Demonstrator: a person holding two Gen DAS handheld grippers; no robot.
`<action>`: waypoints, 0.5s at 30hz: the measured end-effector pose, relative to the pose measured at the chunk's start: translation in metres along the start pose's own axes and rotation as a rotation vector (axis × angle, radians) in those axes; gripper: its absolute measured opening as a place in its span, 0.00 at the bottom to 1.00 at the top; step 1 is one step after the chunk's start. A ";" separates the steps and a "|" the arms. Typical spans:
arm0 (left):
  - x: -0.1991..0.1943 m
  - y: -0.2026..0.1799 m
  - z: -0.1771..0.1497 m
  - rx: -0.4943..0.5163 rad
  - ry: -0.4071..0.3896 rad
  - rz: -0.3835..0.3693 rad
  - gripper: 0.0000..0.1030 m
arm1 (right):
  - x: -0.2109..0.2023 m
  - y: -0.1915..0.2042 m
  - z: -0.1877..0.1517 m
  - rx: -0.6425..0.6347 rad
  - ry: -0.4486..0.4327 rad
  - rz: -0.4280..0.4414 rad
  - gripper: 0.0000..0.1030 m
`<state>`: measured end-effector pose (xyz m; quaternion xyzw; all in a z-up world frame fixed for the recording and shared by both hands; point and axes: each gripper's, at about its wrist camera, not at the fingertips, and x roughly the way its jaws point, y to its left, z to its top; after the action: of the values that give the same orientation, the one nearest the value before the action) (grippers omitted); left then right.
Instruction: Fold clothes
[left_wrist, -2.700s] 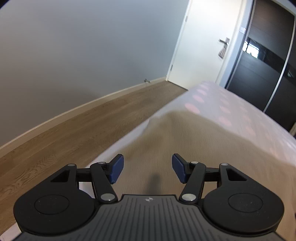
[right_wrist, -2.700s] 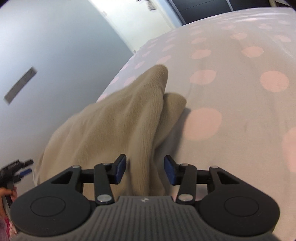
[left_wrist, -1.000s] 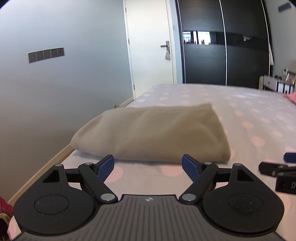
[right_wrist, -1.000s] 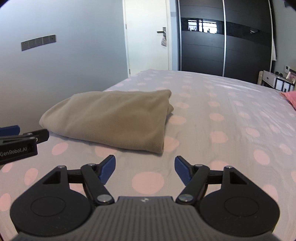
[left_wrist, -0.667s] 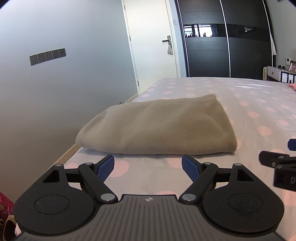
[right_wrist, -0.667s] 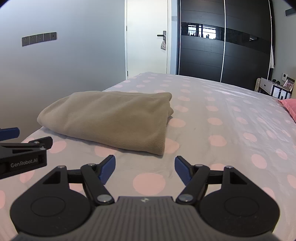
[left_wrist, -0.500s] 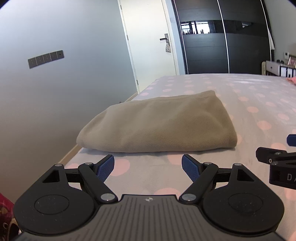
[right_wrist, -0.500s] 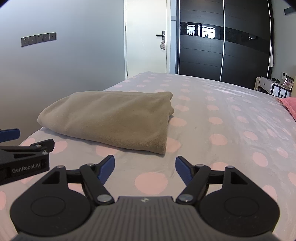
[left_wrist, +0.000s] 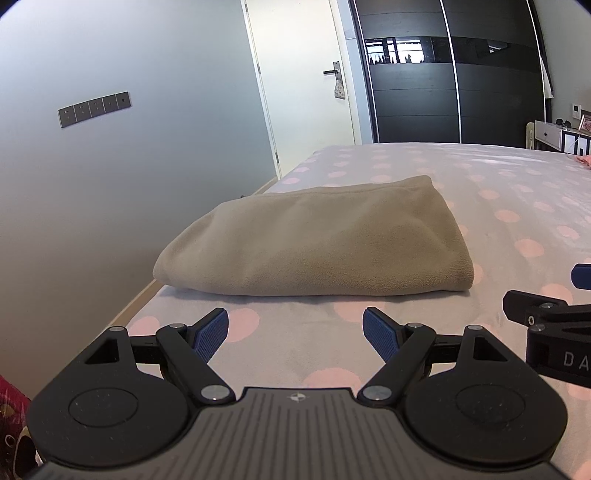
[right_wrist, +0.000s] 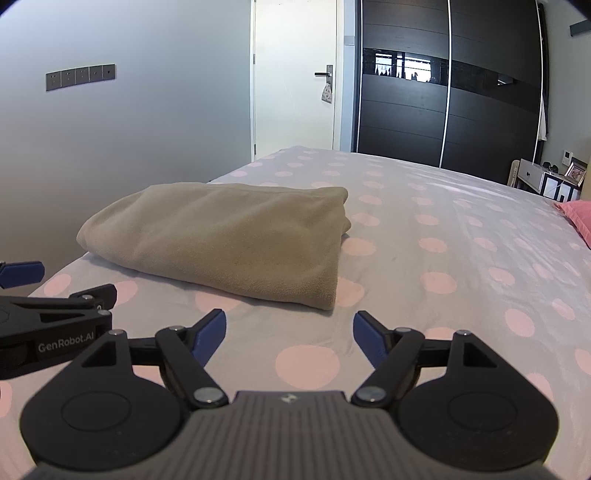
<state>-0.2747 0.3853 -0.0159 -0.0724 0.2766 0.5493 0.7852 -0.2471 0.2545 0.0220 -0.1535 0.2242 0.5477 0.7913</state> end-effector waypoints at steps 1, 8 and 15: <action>0.000 0.000 0.000 0.001 0.000 -0.001 0.78 | 0.000 0.001 0.000 -0.001 -0.001 0.000 0.77; -0.001 -0.002 0.000 -0.001 0.005 -0.011 0.78 | 0.001 0.004 0.000 -0.011 -0.006 -0.001 0.77; -0.002 -0.004 -0.001 -0.010 0.010 -0.022 0.78 | 0.001 0.007 0.001 -0.016 -0.006 -0.004 0.77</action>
<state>-0.2720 0.3819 -0.0162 -0.0823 0.2769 0.5415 0.7895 -0.2526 0.2587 0.0223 -0.1588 0.2173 0.5483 0.7918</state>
